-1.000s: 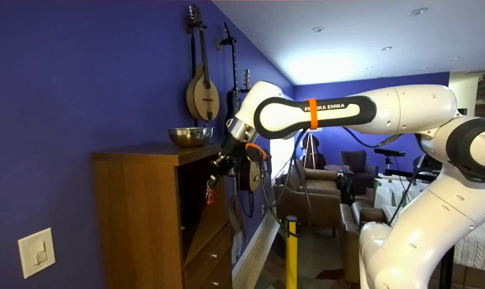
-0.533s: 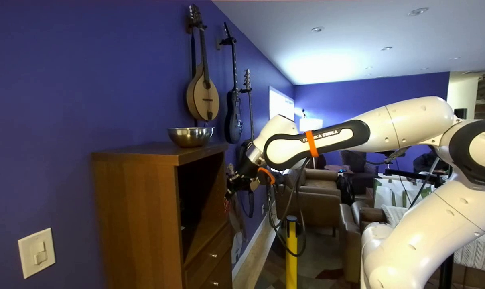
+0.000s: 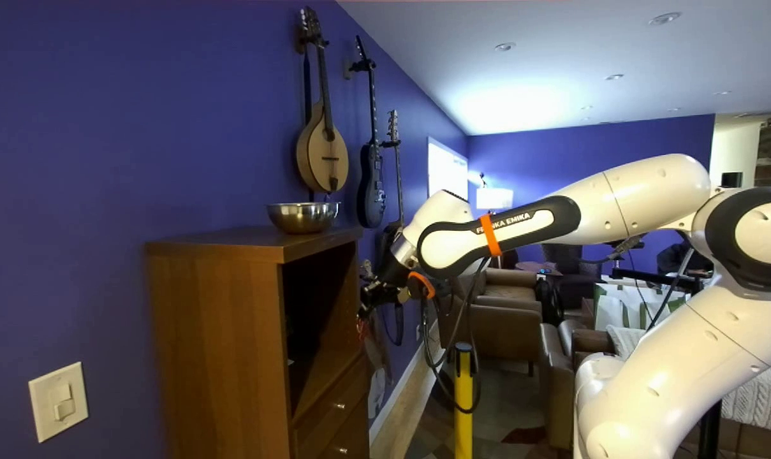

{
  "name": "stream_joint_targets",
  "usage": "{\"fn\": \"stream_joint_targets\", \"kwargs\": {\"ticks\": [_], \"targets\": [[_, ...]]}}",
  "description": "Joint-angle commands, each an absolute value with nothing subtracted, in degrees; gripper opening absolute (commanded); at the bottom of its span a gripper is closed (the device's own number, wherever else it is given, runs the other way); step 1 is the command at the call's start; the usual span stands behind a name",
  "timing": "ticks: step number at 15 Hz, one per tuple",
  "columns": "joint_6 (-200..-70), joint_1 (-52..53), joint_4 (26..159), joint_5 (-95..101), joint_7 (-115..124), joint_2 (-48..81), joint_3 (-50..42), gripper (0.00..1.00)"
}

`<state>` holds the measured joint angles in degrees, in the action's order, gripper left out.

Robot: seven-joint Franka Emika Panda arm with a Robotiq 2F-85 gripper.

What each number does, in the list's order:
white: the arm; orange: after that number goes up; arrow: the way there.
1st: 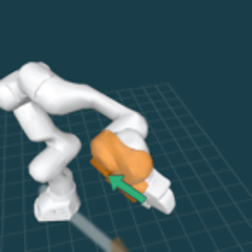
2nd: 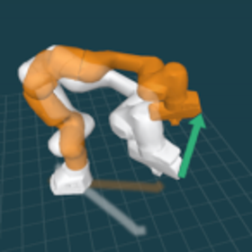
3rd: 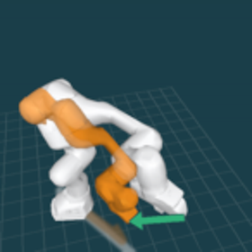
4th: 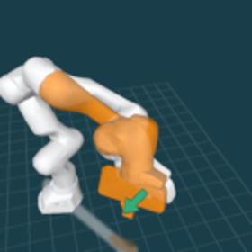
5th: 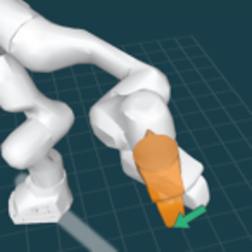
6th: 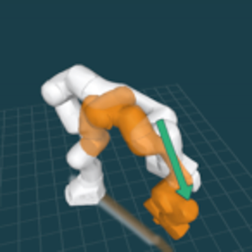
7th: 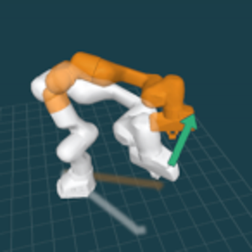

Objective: Pick up the keys and put them on the shelf immediately below the top shelf on the chest of drawers

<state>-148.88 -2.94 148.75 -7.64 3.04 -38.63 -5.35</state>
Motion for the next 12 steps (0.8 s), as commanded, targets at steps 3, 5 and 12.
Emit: {"fn": "stream_joint_targets", "kwargs": {"ticks": [3, 5, 12], "targets": [[-163.77, -4.67, 149.33, -8.72, 5.25, -28.55, -5.94, 0.01], [-168.44, -4.44, 148.34, -9.26, 5.9, -23.88, -6.4, 0.01], [-179.03, -4.19, 141.97, -9.6, 8.82, -10.06, -6.06, 0.01]]}}
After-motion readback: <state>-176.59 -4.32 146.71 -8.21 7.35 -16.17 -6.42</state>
